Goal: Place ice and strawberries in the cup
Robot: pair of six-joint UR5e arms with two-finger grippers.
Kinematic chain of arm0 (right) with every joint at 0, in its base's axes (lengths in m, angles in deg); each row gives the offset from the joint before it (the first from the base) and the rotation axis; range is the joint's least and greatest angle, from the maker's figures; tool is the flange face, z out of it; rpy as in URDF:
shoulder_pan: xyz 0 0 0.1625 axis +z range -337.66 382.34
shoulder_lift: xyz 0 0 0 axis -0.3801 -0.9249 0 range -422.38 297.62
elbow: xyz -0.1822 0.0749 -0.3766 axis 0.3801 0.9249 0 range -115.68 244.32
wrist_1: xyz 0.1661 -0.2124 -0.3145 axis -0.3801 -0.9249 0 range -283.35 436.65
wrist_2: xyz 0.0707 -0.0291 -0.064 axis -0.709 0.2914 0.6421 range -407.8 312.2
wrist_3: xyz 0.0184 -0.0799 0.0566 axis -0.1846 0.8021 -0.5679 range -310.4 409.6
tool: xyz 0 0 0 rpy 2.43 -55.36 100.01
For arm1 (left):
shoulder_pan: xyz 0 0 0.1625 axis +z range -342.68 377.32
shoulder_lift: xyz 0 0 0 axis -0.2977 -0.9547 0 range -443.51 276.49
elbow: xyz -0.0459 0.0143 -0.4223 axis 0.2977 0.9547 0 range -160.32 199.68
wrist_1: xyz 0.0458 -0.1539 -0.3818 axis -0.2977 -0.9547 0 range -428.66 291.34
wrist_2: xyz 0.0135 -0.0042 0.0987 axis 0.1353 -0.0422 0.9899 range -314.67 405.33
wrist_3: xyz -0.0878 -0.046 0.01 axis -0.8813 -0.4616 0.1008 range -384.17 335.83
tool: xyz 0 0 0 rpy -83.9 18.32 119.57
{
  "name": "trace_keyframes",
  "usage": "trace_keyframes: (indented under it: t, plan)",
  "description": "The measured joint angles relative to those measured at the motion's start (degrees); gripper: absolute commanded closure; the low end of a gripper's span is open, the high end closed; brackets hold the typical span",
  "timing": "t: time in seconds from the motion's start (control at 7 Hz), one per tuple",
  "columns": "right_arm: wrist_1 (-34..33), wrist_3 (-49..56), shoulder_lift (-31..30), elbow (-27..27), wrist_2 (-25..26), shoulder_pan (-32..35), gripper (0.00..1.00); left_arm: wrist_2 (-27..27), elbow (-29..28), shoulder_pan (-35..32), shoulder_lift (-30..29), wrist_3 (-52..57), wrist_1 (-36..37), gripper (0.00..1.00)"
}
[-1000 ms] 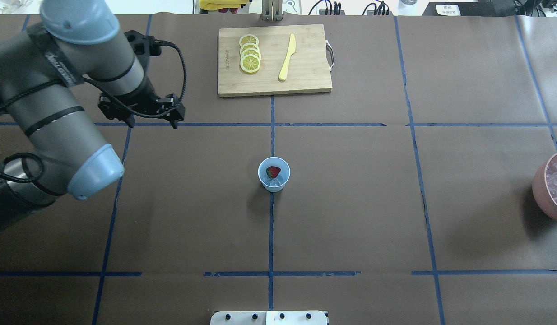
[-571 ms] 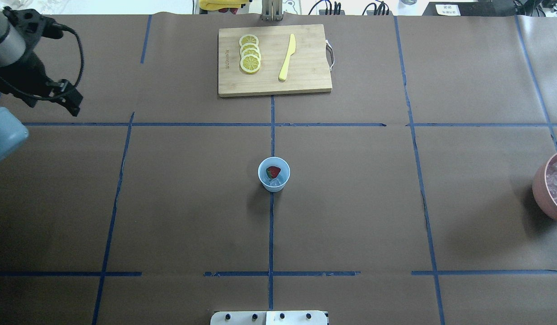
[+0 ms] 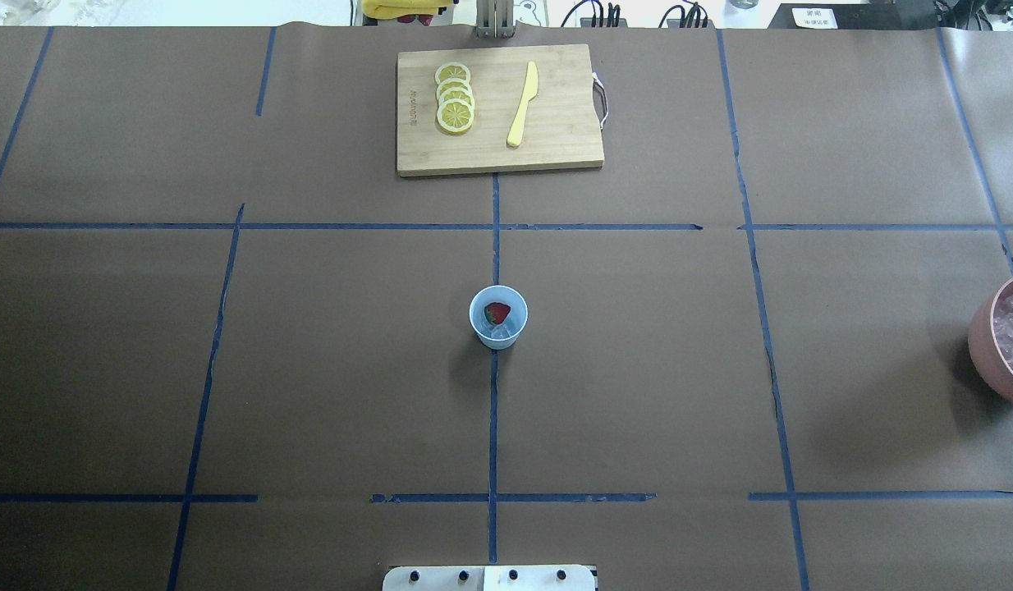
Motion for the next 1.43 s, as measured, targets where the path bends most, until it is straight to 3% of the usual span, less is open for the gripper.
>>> trace_keyframes:
  t: [0.43,1.43]
  plan:
    - [1.72,-4.42,0.39,0.04,-0.21,0.02,0.01,-5.58,-5.05,-5.00,6.39,3.05,-6.59,0.00]
    - [1.92,-5.20,0.38,0.14,-0.19,0.02,0.01,-5.67,-5.47,-7.58,9.14,2.82,-13.20,0.00]
